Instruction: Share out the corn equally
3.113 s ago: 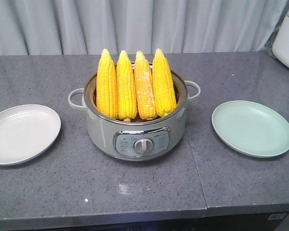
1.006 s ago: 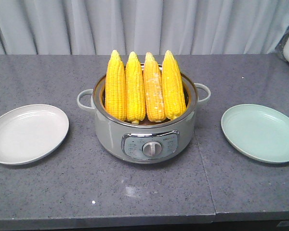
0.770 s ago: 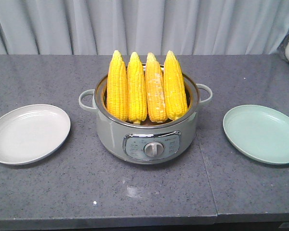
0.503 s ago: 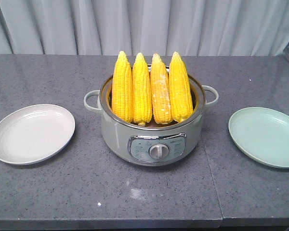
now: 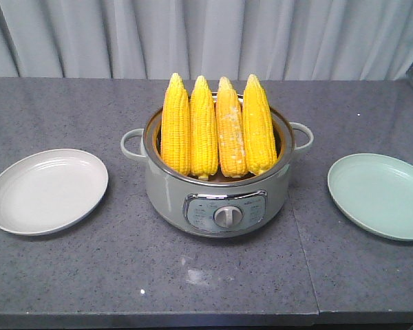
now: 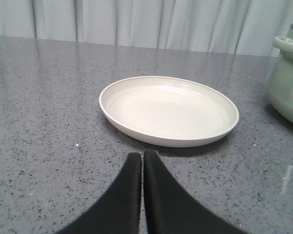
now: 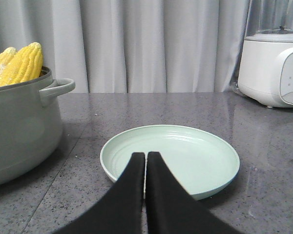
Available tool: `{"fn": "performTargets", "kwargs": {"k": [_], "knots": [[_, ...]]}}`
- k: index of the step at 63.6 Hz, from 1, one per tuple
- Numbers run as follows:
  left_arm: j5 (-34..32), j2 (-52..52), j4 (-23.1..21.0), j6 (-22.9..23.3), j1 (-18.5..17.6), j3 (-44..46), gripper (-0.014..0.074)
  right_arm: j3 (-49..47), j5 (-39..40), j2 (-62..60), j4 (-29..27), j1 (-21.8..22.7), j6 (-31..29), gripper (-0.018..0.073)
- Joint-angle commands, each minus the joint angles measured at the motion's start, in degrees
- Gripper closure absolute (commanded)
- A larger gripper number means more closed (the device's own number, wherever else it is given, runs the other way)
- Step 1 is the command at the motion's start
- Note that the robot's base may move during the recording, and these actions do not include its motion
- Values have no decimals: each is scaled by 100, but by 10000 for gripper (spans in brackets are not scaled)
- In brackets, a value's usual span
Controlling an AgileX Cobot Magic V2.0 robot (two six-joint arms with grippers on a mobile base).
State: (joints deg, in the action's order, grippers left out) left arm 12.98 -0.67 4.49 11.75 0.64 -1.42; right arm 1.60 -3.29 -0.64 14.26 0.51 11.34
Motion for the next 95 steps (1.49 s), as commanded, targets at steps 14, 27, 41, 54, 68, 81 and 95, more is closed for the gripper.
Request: {"fn": "performTargets", "kwargs": {"k": [14, 27, 41, 54, 68, 81, 95], "knots": [[-401, -77, -2, 15, -34, 130, 602, 104, 415, -46, 59, 4, -29, 561], [-394, -77, 4, 9, -34, 130, 602, 104, 415, -46, 59, 4, -29, 561], [-400, -77, 4, 9, -34, 130, 602, 104, 415, -46, 59, 4, -29, 561], [-400, -77, 4, 9, -34, 130, 602, 104, 414, -46, 59, 4, -29, 561], [-555, -77, 4, 9, -34, 130, 602, 104, 714, -46, -357, 4, 113, 561], [-1344, -77, -2, 33, -34, 130, 602, 104, 932, -46, -1495, 4, 555, 561], [-2103, -77, -6, 522, -34, 130, 602, 104, 962, -46, -2506, 4, 566, 561]]}}
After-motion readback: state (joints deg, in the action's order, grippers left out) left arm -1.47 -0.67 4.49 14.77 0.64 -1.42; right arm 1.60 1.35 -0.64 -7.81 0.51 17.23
